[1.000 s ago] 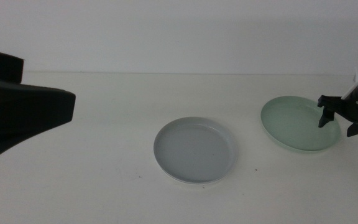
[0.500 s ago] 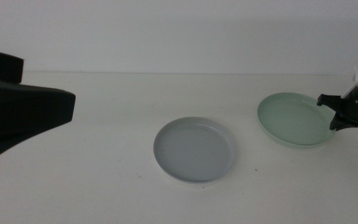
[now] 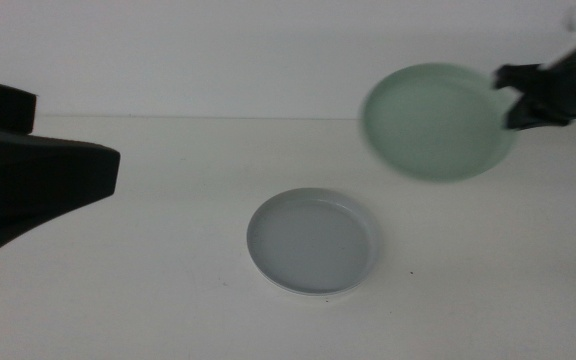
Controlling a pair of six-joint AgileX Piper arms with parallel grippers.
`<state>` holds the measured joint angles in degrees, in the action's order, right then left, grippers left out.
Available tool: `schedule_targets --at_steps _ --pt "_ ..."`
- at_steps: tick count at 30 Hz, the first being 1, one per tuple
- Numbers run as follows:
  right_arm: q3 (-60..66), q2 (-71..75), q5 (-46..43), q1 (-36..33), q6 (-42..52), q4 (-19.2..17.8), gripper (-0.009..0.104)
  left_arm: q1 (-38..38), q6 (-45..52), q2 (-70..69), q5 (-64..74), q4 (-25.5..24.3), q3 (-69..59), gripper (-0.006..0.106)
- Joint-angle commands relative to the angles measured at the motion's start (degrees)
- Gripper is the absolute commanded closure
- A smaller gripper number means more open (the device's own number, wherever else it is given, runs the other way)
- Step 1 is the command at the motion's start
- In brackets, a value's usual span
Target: Stack the three bowls on top of each other.
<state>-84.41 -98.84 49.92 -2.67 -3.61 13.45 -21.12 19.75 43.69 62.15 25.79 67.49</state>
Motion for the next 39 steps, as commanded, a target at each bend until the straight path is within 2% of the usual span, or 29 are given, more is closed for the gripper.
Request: schedule_targets --at_steps 1,6,11,27,29,30,31,34,35,39 --pt "-0.24 0.4 1.97 -3.8 0.81 0.45 0.098 0.06 0.1 -0.35 -0.52 0.15 -0.05 0.007" --pt "-0.13 -1.05 1.95 -13.2 0.69 0.22 0.098 0.06 0.1 -0.35 -0.52 0.15 -0.05 0.007" --pt "-0.13 -4.09 0.52 -18.39 -0.64 0.22 0.097 0.06 0.1 -0.35 -0.52 0.15 -0.05 0.007" --pt "-0.13 -12.9 -0.45 -19.55 -0.81 0.44 0.095 0.06 0.1 -0.35 -0.65 0.17 -0.05 0.007" --pt "-0.13 -12.9 -1.34 -19.55 -0.58 0.17 0.085 0.06 0.1 -0.35 -0.65 0.17 -0.05 0.007" --pt "-0.13 -12.9 -2.03 -19.55 -0.42 0.17 0.075 0.06 0.1 -0.35 -0.65 0.17 -0.05 0.007" --pt "-0.13 -12.9 -2.42 -19.55 -0.42 0.17 0.064 0.06 0.1 -0.35 -0.65 0.17 -0.05 0.007" --pt "-0.25 -12.77 -1.8 -19.55 0.96 0.17 0.017 0.06 0.1 -0.35 -0.65 0.17 -0.05 0.007" --pt "-0.35 -12.47 -1.08 -19.55 1.91 -0.1 0.005 0.06 0.1 -0.35 -0.65 0.17 -0.05 0.007" --pt "-0.34 -7.95 2.88 -18.53 3.61 -5.19 0.004 0.06 0.1 -0.35 -0.65 0.17 -0.05 0.007"
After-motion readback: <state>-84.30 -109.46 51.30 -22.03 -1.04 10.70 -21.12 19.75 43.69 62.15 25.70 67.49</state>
